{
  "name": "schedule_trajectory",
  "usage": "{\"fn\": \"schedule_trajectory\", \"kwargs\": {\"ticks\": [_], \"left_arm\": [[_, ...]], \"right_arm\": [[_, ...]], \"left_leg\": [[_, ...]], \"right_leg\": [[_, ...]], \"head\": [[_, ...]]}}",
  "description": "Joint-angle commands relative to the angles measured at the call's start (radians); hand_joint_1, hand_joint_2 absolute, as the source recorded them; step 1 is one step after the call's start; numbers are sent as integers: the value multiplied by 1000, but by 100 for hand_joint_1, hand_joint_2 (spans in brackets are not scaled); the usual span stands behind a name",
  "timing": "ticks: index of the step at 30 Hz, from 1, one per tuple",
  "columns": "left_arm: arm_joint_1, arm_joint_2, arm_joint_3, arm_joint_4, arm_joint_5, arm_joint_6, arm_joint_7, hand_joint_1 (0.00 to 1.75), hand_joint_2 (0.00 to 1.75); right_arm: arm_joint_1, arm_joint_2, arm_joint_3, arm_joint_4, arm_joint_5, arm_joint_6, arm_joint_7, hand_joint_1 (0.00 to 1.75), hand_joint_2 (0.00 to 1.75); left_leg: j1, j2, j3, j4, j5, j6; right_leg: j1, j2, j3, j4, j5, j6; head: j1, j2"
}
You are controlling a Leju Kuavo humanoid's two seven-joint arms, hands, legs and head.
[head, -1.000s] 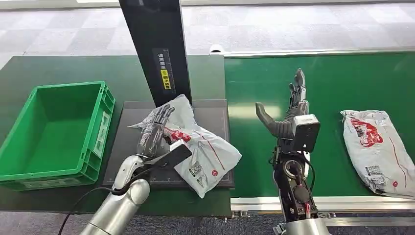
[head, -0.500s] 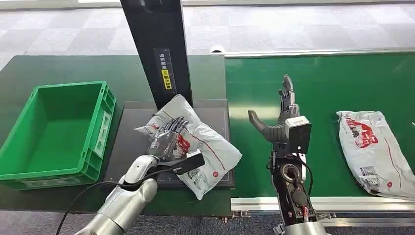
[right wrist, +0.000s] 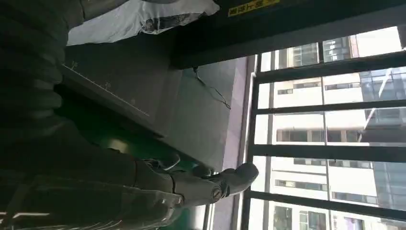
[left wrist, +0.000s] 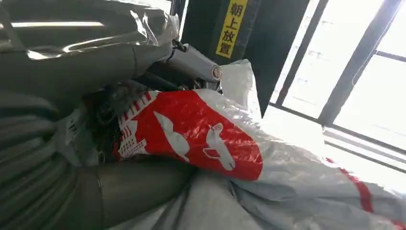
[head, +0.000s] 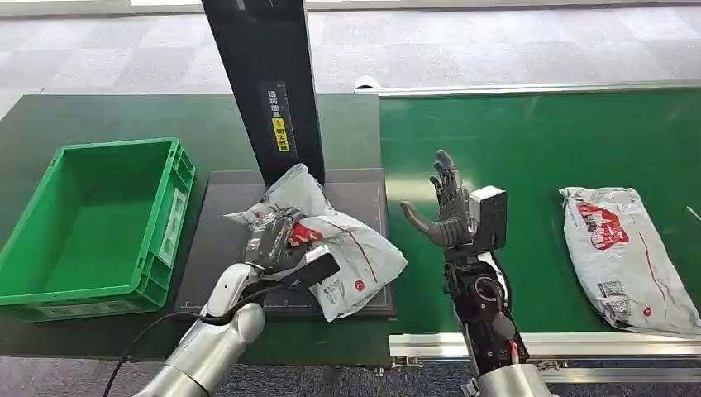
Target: Moved the parcel from conveyor to table for the left to box.
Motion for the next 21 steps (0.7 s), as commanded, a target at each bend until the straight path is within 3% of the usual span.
{"fn": "schedule_trajectory", "kwargs": {"ticks": [1, 8, 13, 15, 16, 17, 19, 21], "left_arm": [[20, -15, 64, -60, 54, 114, -37, 175, 175], [32, -19, 103, -171, 200, 335, -224, 175, 175], [62, -61, 197, -257, 217, 376, -335, 175, 175], [82, -140, 366, -333, 122, 376, -452, 175, 175], [82, -140, 366, -333, 122, 376, -452, 175, 175], [71, -208, 537, -378, 32, 376, -539, 175, 175], [46, -204, 585, -374, 2, 376, -541, 175, 175], [-8, -238, 775, -421, -182, 376, -539, 175, 175]], "right_arm": [[-103, 7, 2, 205, -17, -6, 15, 0, 175], [-111, 1, 30, 211, -33, -13, -8, 0, 175], [-111, -2, 51, 202, -36, -22, -27, 0, 175], [-110, -7, 63, 200, -40, -25, -34, 0, 175], [-110, -7, 63, 200, -40, -25, -34, 0, 175], [-106, -10, 71, 194, -45, -29, -42, 0, 175], [-105, -10, 75, 190, -47, -30, -43, 0, 175], [-101, -9, 84, 181, -49, -32, -43, 0, 175]], "left_leg": [[0, 2, 0, 0, -1, 0], [0, 1, -2, 0, 0, 0], [0, 2, -2, 0, -1, 0], [0, 4, 1, -1, -1, 1], [0, 2, -3, 1, -1, 0], [0, 4, -1, 1, -1, 1], [0, 3, -3, 1, -1, 0], [0, 4, -1, 0, -1, 0]], "right_leg": [[0, 1, 0, 0, 0, 1], [0, 0, -2, 0, 0, 1], [0, 1, -2, 0, 0, 1], [0, 0, 0, -2, 0, 2], [0, 0, -3, 0, 0, 1], [0, 1, -2, 0, 0, 2], [0, 1, -3, 0, 0, 1], [0, 2, -3, 0, 0, 1]], "head": [[0, 0], [0, 0], [0, 0], [0, 0], [0, 0], [0, 0], [0, 0], [0, 0]]}}
